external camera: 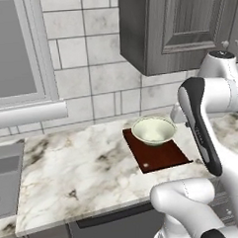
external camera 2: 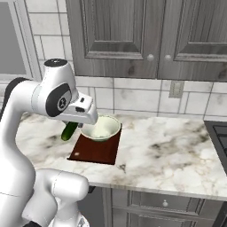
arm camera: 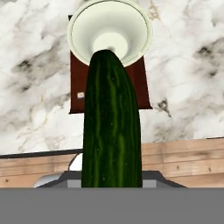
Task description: Place the two vegetables and bowl onto the tray for setting up a vegetable dip station.
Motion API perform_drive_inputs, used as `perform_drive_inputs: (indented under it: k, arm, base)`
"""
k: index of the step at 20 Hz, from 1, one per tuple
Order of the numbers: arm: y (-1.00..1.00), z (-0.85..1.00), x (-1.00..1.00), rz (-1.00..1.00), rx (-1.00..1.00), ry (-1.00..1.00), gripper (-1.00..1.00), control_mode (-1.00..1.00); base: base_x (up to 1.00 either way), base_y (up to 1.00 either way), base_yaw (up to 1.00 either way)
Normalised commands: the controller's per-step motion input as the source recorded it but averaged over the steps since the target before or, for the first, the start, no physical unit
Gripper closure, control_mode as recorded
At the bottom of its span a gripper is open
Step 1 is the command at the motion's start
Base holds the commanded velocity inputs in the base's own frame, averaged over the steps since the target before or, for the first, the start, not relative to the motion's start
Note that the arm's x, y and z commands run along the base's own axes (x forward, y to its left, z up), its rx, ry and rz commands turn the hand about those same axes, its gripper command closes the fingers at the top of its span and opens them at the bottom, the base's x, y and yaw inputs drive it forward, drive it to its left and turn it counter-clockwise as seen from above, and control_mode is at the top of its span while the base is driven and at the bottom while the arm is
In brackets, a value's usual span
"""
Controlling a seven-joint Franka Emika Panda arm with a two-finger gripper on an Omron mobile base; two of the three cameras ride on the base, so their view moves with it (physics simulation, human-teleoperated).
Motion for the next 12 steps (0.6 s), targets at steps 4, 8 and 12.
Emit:
perform_drive_inputs:
  k: [4, 8, 12]
  arm:
    - [0.00, -0.05, 0.00, 0.00, 0.00, 0.02, 1.00, -1.00]
    - [0.00, -0.20, -0.17, -0.07, 0.02, 0.01, 1.00, -1.00]
    - [0.00, -0.26, -0.07, -0.26, 0.04, 0.00, 1.00, -1.00]
  base:
    - [0.03, 0.00, 0.00]
    - [0.00, 0.00, 0.00]
    - [0.00, 0.00, 0.00]
